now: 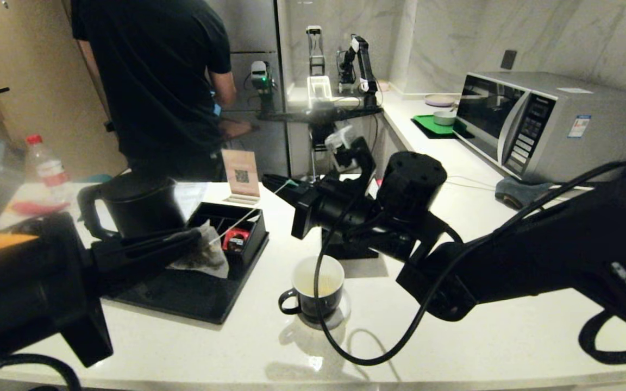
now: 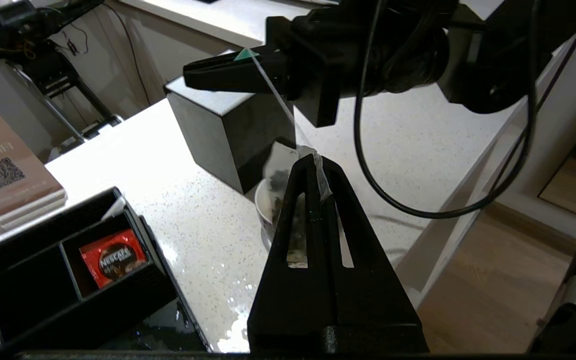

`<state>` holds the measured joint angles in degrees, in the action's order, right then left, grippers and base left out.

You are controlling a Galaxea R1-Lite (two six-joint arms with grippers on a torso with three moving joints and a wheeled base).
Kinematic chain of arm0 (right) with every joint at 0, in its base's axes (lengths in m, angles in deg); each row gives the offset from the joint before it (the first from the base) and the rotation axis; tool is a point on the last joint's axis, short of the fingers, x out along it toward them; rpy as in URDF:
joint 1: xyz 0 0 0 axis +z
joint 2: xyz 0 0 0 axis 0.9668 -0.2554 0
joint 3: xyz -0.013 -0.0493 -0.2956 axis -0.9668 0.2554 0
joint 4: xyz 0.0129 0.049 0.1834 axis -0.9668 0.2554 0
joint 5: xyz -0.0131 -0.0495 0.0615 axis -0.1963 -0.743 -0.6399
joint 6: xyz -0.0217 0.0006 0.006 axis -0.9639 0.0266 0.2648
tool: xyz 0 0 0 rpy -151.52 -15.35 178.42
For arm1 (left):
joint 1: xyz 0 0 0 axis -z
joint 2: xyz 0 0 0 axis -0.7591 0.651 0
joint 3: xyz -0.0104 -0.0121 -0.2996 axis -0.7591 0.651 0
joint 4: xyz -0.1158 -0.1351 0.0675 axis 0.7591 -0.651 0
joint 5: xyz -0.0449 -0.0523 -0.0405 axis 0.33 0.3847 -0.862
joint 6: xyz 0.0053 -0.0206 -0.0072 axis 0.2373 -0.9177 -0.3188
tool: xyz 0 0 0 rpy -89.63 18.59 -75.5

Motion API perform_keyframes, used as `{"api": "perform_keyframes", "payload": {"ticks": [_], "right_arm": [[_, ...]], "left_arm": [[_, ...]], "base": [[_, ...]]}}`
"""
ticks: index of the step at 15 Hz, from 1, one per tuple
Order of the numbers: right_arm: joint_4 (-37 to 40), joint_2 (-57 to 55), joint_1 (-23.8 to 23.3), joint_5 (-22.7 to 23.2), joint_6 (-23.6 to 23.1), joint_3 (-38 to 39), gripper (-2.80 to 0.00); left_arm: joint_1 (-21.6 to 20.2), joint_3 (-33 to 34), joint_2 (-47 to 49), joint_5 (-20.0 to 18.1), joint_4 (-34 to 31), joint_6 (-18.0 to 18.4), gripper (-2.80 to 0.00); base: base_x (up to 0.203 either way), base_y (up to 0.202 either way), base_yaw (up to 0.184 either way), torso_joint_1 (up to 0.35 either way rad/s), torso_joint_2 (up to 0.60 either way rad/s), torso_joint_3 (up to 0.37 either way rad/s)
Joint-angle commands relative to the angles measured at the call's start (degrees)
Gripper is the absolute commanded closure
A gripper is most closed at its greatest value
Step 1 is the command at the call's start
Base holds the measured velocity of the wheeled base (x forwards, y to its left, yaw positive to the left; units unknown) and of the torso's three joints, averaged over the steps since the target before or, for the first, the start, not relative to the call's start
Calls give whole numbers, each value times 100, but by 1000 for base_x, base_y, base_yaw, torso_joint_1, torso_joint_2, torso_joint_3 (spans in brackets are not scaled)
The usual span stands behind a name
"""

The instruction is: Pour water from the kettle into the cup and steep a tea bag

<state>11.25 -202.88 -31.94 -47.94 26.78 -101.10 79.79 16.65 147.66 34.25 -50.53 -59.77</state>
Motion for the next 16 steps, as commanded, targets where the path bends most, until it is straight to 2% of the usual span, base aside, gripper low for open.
{"api": "perform_keyframes", "payload": {"ticks": [1,6,12,16], "right_arm": [[-33,158,-2,15,3,8,0],[-33,191,-33,15,3,0,0],[-15,349,-99,15,12,0,0],[55,367,-99,15,4,-58,0]], "left_arm": [[1,-58,197,-9,45,3,0],[1,-301,473,-9,54,6,0],[7,-1032,1272,-9,69,18,0],[36,-1186,1532,-18,71,292,0]], "base": [[0,0,0,0,0,0],[0,0,0,0,0,0],[0,0,0,0,0,0],[0,0,0,0,0,0]]}}
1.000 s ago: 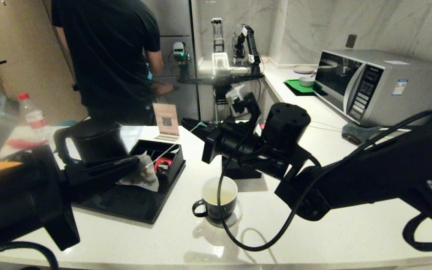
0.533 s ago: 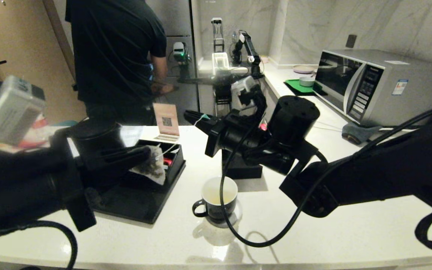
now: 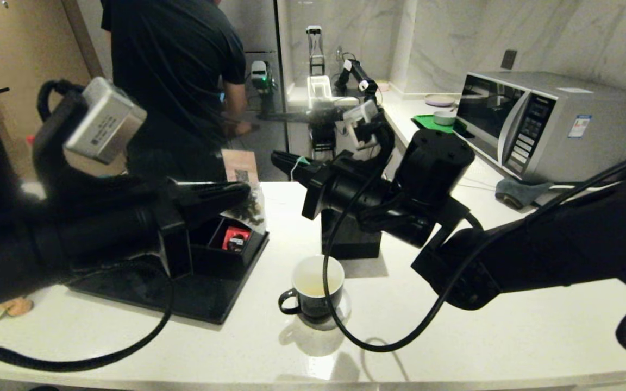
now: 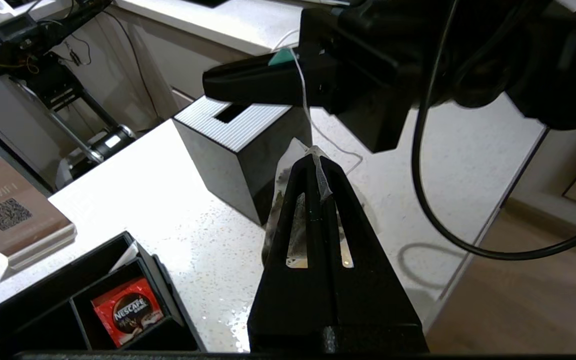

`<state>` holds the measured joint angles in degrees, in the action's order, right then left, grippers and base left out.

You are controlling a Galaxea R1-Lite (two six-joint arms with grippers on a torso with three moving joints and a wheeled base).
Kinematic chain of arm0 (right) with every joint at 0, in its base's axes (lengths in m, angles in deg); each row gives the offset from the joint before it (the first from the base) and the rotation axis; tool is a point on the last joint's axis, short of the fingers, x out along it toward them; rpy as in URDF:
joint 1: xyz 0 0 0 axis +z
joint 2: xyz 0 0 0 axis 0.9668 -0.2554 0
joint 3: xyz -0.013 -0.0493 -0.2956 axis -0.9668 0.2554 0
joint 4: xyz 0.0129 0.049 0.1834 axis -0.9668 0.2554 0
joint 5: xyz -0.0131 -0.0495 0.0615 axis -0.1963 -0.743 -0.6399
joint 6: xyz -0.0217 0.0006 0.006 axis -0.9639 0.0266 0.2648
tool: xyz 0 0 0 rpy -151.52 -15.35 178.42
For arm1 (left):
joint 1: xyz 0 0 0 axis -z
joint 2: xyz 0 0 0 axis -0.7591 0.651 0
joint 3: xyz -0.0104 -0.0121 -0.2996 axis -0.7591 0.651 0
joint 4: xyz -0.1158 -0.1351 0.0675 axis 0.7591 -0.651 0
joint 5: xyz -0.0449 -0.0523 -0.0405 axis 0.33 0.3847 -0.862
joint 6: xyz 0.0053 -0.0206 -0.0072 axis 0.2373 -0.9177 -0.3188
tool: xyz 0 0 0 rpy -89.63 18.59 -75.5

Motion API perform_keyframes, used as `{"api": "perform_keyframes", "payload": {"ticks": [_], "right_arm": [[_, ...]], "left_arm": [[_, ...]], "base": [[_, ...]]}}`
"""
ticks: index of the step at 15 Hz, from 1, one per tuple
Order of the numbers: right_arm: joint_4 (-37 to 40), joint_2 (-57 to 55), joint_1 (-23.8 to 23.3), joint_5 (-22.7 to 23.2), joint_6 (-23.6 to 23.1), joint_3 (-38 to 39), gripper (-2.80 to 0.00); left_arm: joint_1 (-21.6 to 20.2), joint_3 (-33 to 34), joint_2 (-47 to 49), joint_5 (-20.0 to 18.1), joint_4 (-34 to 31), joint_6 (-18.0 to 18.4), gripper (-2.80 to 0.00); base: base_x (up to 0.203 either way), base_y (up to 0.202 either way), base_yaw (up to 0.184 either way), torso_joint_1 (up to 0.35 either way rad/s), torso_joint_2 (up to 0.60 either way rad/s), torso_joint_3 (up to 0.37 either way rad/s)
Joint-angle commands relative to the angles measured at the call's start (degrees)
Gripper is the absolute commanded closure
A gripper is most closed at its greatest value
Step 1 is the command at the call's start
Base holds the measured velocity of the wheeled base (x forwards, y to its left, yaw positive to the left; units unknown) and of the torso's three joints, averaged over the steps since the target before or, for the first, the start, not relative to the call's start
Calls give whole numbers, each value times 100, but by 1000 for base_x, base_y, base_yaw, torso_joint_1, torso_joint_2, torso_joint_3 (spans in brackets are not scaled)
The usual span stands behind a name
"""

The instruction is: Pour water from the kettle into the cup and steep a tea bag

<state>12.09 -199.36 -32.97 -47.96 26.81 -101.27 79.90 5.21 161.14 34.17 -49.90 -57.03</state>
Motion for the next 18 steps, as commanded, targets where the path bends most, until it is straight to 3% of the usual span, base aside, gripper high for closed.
{"api": "perform_keyframes", "payload": {"ticks": [1,9,11,18], "right_arm": [[-6,6,5,18,6,-71,0],[51,23,3,18,-1,-106,0],[51,50,-22,18,8,-106,0],[130,304,-13,18,-18,-36,0]], "left_arm": [[62,-42,193,-10,11,12,-280],[68,-42,110,7,9,1,-280],[68,-25,18,182,9,1,-280],[32,525,-702,340,-44,-25,-280]], "base": [[0,0,0,0,0,0],[0,0,0,0,0,0],[0,0,0,0,0,0],[0,0,0,0,0,0]]}}
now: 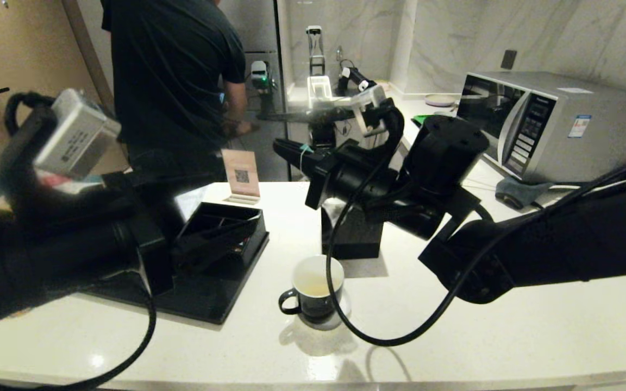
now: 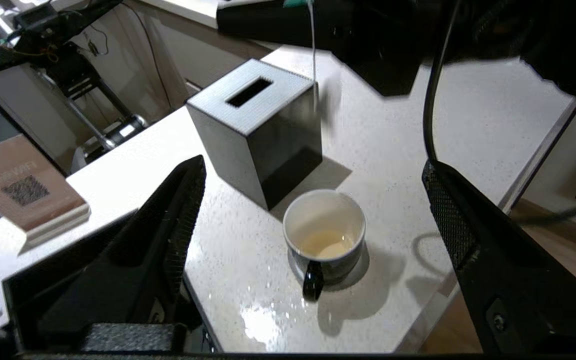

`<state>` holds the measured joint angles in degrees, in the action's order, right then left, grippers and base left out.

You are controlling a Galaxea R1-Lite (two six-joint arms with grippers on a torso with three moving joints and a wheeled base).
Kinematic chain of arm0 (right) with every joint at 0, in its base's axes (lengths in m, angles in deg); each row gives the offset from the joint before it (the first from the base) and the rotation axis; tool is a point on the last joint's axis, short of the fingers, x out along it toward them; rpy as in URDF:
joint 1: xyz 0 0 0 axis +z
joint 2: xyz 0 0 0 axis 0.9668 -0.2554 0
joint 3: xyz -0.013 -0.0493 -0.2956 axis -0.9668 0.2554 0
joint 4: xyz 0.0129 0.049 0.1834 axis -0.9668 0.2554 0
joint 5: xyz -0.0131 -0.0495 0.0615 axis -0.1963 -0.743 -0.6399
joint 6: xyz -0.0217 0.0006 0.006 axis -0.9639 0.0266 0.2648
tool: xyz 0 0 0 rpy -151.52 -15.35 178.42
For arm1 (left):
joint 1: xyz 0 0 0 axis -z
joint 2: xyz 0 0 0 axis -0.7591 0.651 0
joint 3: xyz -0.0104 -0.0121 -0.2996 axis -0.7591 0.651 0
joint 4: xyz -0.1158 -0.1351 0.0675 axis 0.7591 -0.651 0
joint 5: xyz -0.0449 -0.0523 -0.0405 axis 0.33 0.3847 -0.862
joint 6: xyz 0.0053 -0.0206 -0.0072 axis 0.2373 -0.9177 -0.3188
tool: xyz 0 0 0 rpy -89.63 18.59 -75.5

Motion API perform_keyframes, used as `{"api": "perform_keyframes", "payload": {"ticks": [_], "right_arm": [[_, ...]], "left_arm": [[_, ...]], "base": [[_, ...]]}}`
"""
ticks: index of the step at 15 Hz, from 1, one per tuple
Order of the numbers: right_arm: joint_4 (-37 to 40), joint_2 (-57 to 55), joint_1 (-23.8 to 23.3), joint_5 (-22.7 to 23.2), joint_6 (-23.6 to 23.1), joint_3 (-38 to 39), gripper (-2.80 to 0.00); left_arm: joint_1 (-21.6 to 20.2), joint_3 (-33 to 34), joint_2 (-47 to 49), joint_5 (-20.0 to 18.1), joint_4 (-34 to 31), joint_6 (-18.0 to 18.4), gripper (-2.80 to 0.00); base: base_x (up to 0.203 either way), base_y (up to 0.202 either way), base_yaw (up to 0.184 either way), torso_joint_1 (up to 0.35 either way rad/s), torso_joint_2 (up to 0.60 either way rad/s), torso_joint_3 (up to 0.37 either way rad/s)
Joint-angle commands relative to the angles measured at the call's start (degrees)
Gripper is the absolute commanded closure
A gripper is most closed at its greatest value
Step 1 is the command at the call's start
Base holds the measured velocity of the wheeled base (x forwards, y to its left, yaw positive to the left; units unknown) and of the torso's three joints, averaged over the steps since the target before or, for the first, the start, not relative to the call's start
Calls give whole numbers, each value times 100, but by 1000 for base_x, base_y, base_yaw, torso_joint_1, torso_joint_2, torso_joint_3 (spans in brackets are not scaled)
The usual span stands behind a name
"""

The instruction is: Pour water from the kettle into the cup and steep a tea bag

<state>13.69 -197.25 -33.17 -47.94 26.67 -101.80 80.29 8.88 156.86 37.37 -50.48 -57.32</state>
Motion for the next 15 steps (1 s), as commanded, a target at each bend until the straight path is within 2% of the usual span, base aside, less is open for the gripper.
{"api": "perform_keyframes", "payload": {"ticks": [1,2,3,9,13,15], "right_arm": [[-22,111,7,15,-4,26,0],[-22,120,7,15,-4,27,0],[-13,129,7,15,-4,35,0],[130,313,7,15,-30,71,0],[134,409,7,15,-38,124,0],[120,476,7,15,-46,214,0]], "left_arm": [[-6,272,-382,97,14,4,-280],[-6,350,-474,131,14,4,-55],[-6,402,-563,142,9,4,0],[-6,918,-1231,618,-3,-101,0],[-14,1678,-2118,1180,-32,-300,0],[-14,2016,-2688,1479,-280,-334,0]], "base": [[0,0,0,0,0,0],[0,0,0,0,0,0],[0,0,0,0,0,0],[0,0,0,0,0,0],[0,0,0,0,0,0],[0,0,0,0,0,0]]}}
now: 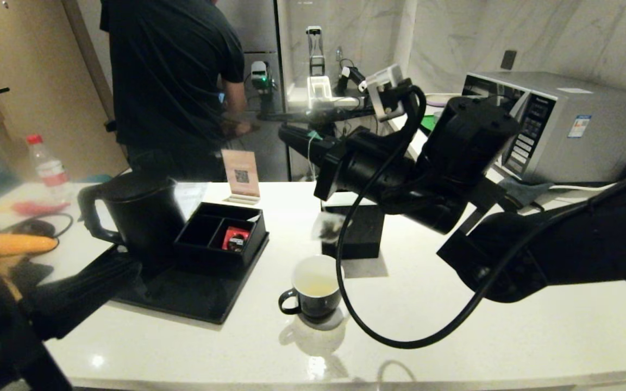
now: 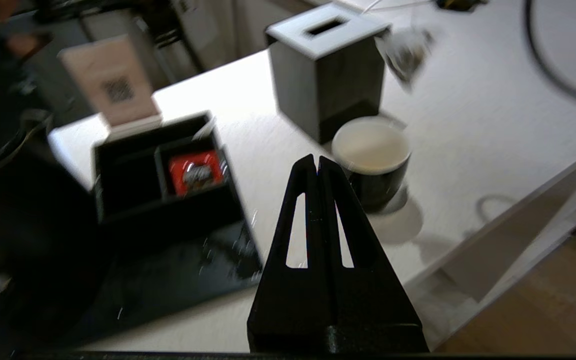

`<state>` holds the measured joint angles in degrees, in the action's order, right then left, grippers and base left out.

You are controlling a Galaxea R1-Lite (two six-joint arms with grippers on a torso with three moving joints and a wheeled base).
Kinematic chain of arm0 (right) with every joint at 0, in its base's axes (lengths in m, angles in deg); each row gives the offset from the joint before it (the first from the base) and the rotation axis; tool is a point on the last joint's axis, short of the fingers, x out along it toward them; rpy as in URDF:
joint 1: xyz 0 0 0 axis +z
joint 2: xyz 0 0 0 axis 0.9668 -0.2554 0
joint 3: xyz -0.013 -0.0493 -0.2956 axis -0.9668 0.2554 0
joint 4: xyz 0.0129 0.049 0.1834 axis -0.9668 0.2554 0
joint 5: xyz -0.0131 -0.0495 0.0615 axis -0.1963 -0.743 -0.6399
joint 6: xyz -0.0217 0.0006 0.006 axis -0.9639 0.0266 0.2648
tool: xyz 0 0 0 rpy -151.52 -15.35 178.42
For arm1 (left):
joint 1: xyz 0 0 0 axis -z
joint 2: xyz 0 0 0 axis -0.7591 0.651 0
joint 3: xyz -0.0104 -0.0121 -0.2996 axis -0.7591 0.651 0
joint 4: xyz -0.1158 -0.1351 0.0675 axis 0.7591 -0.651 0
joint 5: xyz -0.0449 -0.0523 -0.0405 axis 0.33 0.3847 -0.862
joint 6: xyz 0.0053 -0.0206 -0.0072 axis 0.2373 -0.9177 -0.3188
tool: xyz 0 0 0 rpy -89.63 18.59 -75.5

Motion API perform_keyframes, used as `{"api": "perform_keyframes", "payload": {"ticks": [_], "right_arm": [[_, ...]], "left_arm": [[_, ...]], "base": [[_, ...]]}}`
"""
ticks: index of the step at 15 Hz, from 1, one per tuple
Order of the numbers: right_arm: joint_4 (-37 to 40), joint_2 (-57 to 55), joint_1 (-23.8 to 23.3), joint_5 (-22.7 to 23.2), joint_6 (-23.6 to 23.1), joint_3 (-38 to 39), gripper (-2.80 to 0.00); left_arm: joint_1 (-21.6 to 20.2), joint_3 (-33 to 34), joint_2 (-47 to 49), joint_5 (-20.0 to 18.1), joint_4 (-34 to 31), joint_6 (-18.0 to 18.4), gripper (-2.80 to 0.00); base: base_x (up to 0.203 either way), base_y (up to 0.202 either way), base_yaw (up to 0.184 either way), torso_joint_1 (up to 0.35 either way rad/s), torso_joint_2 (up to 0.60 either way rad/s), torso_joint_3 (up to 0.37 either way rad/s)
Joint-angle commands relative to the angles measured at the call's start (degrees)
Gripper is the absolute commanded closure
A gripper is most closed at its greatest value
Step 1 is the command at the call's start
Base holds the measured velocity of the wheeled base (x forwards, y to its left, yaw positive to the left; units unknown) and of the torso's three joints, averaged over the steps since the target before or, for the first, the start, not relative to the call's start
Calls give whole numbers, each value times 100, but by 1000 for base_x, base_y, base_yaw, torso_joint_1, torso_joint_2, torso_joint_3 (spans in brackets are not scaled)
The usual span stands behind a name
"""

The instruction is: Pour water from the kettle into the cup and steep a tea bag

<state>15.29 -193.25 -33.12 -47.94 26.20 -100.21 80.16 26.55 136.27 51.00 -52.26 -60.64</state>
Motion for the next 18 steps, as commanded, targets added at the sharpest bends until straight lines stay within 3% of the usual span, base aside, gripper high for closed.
{"api": "perform_keyframes", "payload": {"ticks": [1,5,9,12,16,18], "right_arm": [[-53,109,2,12,-1,116,0],[-86,316,2,15,-123,444,0],[-85,467,11,15,-160,623,0],[-41,476,11,15,-159,614,0],[-33,466,28,15,-160,632,0],[-67,458,28,15,-160,667,0]], "left_arm": [[-2,371,-960,243,-361,-13,0],[0,868,-2213,481,-1285,-131,0],[22,1750,-3213,379,-1442,-204,0],[24,2235,-3306,282,-1416,-279,0],[24,2235,-3306,66,-2304,-654,0],[24,2235,-3306,4,-2286,-684,0]], "base": [[0,0,0,0,0,0],[0,0,0,0,0,0],[0,0,0,0,0,0],[0,0,0,0,0,0],[0,0,0,0,0,0],[0,0,0,0,0,0]]}}
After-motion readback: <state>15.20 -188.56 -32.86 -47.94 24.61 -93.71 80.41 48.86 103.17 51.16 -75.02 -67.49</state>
